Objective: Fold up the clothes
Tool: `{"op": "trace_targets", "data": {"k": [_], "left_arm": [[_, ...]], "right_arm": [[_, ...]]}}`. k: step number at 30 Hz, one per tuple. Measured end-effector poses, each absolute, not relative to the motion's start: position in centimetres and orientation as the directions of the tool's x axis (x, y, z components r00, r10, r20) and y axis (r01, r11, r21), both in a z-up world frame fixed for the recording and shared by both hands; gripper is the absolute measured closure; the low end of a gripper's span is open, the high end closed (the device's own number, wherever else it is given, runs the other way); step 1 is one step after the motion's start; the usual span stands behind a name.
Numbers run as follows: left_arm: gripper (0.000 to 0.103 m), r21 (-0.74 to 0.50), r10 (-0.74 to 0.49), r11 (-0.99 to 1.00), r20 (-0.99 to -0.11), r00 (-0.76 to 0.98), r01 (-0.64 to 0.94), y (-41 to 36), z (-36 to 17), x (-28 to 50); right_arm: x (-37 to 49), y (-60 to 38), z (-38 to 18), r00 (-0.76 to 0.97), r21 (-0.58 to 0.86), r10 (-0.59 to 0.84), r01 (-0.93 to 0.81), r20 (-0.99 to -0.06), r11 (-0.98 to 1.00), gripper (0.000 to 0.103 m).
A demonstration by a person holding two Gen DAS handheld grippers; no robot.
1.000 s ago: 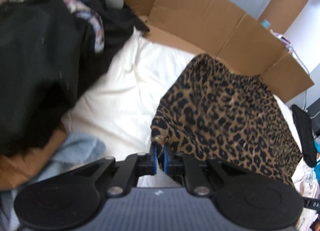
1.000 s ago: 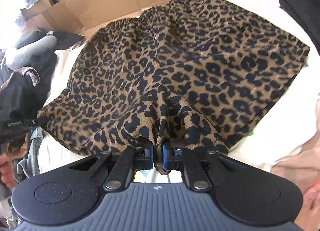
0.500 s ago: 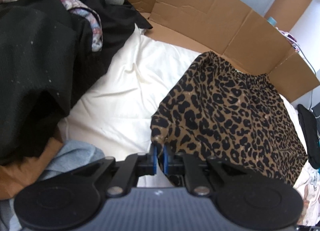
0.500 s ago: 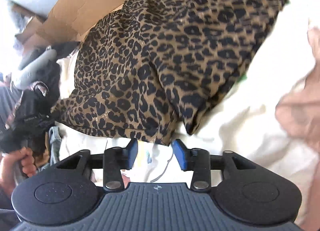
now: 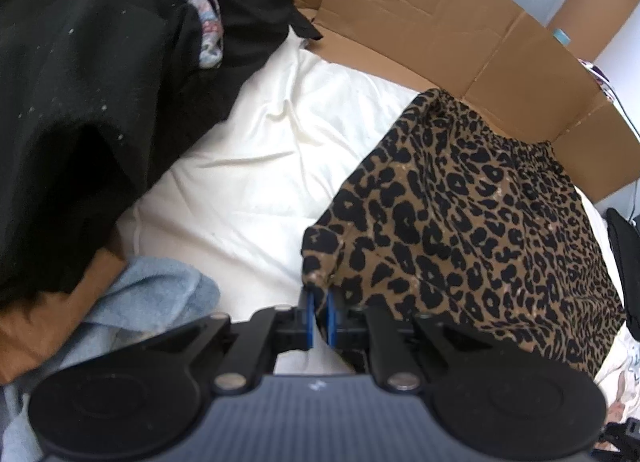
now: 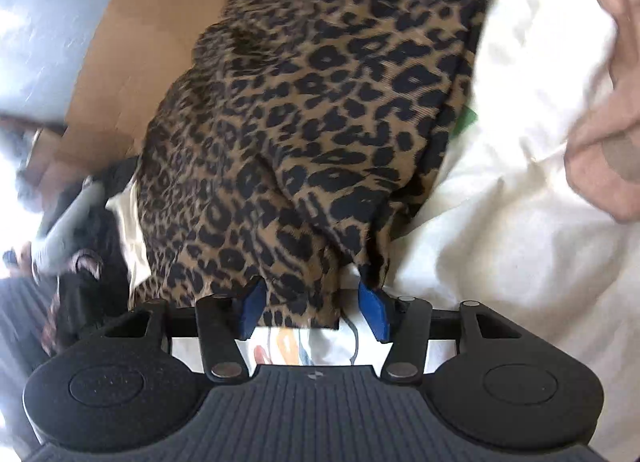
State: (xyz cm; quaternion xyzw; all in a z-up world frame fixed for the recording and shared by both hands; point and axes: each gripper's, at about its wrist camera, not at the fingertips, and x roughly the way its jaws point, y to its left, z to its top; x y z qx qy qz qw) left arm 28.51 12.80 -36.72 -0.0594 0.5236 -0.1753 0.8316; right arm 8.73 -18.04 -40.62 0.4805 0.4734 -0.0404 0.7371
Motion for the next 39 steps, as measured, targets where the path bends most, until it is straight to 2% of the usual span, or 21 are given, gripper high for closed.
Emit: {"op": "trace_targets", "data": {"k": [2, 8, 15, 22, 26, 31, 35, 39], "left_arm": [[0.096, -0.287, -0.357, 0.931, -0.845, 0.397, 0.227, 13.0, -36.4, 28.4], [0.097, -0.271, -0.346, 0.934, -0.845, 0.407, 0.232, 13.5, -35.5, 28.2], [0.097, -0.293, -0.353, 0.935, -0.833, 0.426, 0.2, 14.4, -34.3, 27.5], [0.094, -0.237, -0.283, 0.957, -0.888, 0.364, 0.164, 14.4, -36.8, 27.7], [0.086, -0.223, -0.264, 0.963, -0.894, 0.362, 0.151, 14.3, -36.8, 27.5], [0.086, -0.237, -0.276, 0.961, -0.882, 0.383, 0.145, 14.4, -35.7, 27.3], [0.085, -0.222, -0.268, 0.962, -0.879, 0.394, 0.159, 14.1, -35.1, 27.4], [0.084, -0.206, -0.252, 0.966, -0.885, 0.391, 0.156, 13.8, -34.8, 27.6]], "right_arm": [[9.0, -18.3, -41.2, 0.51, 0.648, 0.405, 0.536, -0.759, 0.54, 0.098], [8.7, -18.4, -39.6, 0.506, 0.663, 0.435, 0.494, -0.745, 0.562, 0.099], [8.9, -18.1, -39.2, 0.453, 0.639, 0.457, 0.448, -0.765, 0.625, 0.1], [9.0, -17.3, -40.6, 0.352, 0.556, 0.435, 0.436, -0.829, 0.708, 0.099], [9.0, -17.8, -39.1, 0.345, 0.532, 0.414, 0.409, -0.842, 0.741, 0.094], [8.7, -19.1, -36.5, 0.389, 0.536, 0.392, 0.404, -0.834, 0.741, 0.085], [8.8, -19.9, -35.0, 0.417, 0.531, 0.369, 0.397, -0.831, 0.748, 0.073], [8.9, -20.6, -33.8, 0.444, 0.526, 0.348, 0.385, -0.826, 0.758, 0.072]]}}
